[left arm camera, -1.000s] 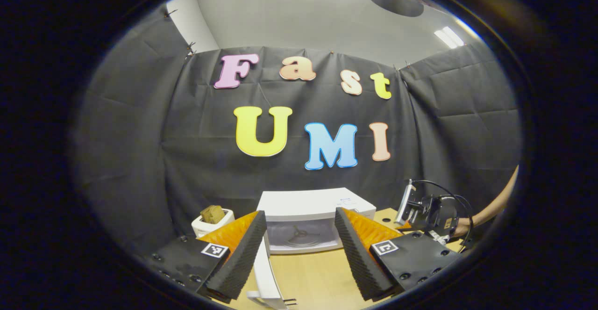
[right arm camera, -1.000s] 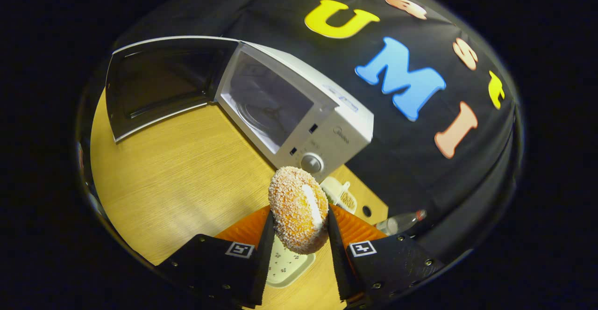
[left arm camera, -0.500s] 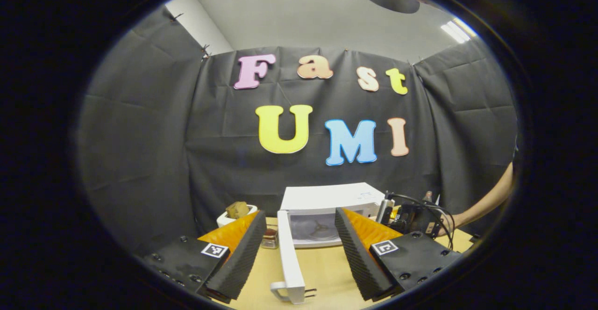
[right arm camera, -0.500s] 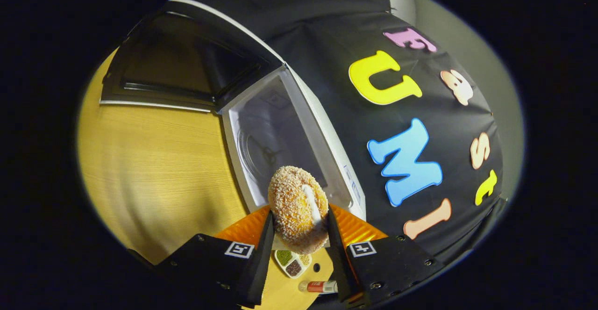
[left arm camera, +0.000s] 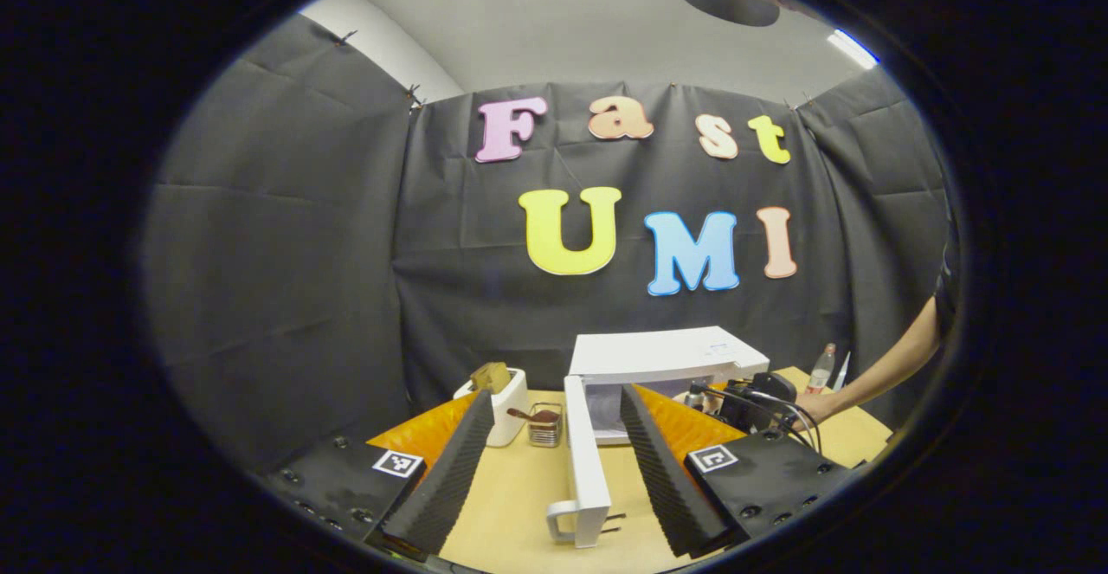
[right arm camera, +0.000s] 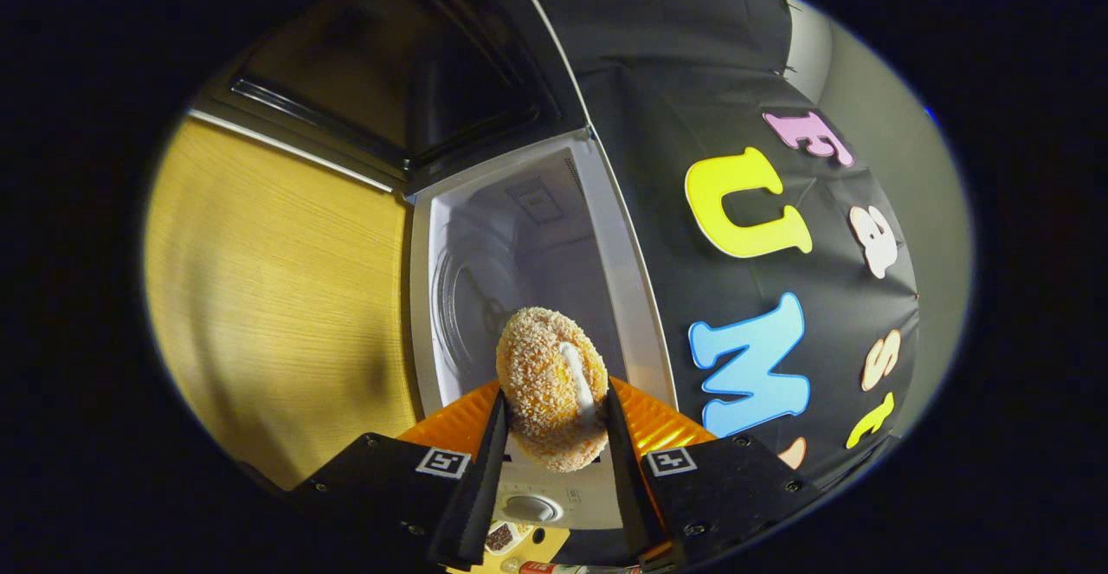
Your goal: Open the microwave oven with the left hand, put the food in, and close the microwave oven.
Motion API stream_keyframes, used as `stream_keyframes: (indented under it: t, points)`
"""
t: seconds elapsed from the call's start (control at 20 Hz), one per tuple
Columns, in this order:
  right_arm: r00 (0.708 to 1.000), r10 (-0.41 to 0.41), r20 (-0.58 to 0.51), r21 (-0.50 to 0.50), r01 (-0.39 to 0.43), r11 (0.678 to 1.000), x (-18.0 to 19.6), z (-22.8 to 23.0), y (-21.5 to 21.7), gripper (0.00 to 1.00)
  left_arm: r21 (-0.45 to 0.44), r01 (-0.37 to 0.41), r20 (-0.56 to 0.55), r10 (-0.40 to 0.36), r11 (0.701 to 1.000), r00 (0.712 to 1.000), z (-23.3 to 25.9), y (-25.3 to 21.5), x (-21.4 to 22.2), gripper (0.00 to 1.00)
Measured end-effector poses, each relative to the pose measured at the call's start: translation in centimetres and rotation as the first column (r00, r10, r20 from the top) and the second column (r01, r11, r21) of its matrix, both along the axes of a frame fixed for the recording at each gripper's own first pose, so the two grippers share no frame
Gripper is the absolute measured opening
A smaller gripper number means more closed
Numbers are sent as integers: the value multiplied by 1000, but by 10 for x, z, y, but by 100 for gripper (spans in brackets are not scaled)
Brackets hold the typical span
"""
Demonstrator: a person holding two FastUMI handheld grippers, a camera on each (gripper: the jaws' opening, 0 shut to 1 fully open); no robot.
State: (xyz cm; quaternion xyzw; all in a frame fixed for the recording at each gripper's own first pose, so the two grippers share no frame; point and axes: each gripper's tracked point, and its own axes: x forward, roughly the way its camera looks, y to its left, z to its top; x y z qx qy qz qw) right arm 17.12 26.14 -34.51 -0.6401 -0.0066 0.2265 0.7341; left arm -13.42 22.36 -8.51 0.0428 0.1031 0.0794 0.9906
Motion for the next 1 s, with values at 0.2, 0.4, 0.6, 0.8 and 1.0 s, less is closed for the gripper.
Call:
stream_keyframes:
  t: [0.2,0.4,0.6,0.8,1.0]
  points:
    - [998,40,44,-54,-37,998,30,-17,23,59,10,-36,-22,36,999,999,-3,4,-9,95]
    - [997,58,57,-89,-53,995,49,-34,40,57,22,-80,-42,81,997,996,-5,12,-20,95]
    - [998,57,35,-104,-53,993,68,-53,57,59,24,-132,-55,134,991,989,-7,25,-29,96]
    - [997,67,45,-138,-60,989,88,-66,73,57,29,-175,-67,176,984,982,-11,33,-39,96]
    - [999,40,-2,-153,-40,987,93,-82,72,67,29,-194,-78,196,981,978,-17,39,-41,97]
